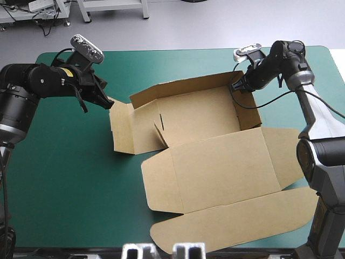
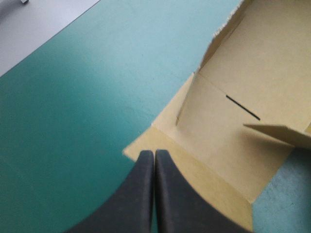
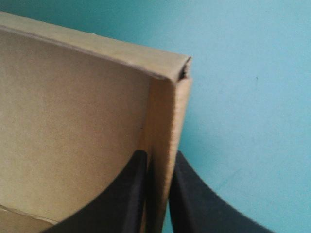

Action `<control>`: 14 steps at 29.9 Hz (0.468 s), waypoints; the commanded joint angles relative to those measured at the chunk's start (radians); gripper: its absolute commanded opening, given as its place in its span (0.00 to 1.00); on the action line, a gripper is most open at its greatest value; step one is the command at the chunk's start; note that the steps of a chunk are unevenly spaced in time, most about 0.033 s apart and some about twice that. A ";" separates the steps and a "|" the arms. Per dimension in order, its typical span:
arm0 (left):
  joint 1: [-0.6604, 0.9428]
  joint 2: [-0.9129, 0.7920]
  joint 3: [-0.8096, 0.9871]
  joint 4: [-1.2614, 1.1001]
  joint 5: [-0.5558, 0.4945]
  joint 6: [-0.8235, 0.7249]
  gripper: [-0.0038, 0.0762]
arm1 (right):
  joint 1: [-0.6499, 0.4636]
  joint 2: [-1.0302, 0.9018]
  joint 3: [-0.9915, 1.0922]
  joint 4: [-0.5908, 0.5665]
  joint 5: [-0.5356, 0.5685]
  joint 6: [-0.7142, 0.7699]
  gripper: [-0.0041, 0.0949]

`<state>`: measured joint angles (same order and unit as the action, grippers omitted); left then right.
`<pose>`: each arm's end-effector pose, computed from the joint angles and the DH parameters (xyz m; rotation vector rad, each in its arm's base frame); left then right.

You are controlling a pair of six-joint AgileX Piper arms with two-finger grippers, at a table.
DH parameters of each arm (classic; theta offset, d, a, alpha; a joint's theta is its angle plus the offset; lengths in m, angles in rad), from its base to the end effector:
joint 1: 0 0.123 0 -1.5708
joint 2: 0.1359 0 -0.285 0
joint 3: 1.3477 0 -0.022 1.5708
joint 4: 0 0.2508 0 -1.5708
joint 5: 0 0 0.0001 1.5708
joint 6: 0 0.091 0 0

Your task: Fold the box

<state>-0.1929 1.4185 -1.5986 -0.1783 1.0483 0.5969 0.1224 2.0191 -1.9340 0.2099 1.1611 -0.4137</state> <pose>0.2875 -0.0704 0.4325 0.8711 2.1647 -0.0245 0.4388 0.0715 0.3017 -0.6579 2.6173 0.1995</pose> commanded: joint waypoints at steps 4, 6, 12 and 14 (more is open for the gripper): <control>-0.001 -0.076 0.097 0.017 -0.070 -0.039 0.04 | -0.003 -0.047 -0.109 -0.041 0.088 0.007 0.67; -0.001 -0.098 0.146 0.012 -0.098 -0.039 0.04 | -0.003 -0.062 -0.147 -0.039 0.088 0.023 0.74; -0.001 -0.154 0.240 0.013 -0.137 -0.070 0.04 | -0.003 -0.147 -0.183 -0.039 0.088 0.123 0.75; -0.001 -0.159 0.252 0.016 -0.137 -0.085 0.04 | -0.003 -0.179 -0.157 -0.039 0.088 0.144 0.74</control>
<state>-0.1929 1.2997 -1.3375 -0.1477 0.9692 0.5389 0.1224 1.9421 -2.0819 0.1624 1.2404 -0.3065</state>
